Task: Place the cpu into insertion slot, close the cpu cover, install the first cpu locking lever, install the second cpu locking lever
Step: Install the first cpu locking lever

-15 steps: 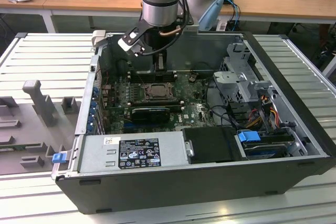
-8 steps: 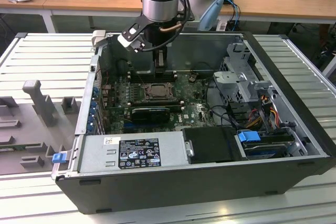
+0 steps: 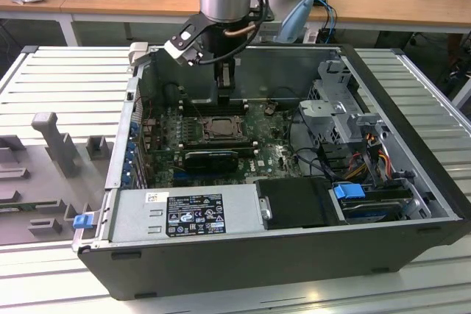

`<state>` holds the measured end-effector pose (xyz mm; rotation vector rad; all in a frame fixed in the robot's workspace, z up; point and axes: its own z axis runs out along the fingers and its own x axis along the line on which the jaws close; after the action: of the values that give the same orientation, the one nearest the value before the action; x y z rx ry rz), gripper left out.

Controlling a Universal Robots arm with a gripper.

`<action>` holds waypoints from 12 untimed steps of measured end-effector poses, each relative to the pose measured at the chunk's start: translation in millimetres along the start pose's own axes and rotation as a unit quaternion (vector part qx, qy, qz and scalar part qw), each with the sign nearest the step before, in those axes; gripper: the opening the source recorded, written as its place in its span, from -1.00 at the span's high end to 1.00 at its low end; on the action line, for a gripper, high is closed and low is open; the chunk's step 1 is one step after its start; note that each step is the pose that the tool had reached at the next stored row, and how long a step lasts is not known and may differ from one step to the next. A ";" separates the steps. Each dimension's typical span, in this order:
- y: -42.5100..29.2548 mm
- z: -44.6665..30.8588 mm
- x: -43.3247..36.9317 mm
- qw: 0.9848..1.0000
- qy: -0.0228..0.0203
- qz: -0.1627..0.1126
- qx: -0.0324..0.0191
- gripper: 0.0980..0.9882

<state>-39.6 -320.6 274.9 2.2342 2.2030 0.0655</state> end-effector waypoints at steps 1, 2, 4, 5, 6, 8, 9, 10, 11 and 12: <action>0.0 0.0 0.0 1.000 0.000 -0.009 0.000 0.98; 0.0 0.0 0.0 1.000 0.001 -0.021 0.001 0.98; 0.0 0.1 0.0 0.999 0.001 -0.047 0.001 0.98; 0.0 0.1 0.0 0.998 0.002 -0.058 0.002 0.98; 0.0 0.1 0.0 0.998 0.002 -0.066 0.002 0.98; 0.0 0.1 0.0 0.996 0.003 -0.090 0.003 0.98; 0.0 0.1 0.0 0.995 0.003 -0.099 0.003 0.98; 0.0 0.1 0.0 0.995 0.003 -0.104 0.003 0.98; 0.0 0.1 0.0 0.994 0.003 -0.109 0.003 0.98; 0.0 0.1 0.0 0.993 0.004 -0.115 0.003 0.98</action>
<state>-39.6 -320.6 274.8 1.9680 2.4499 0.0654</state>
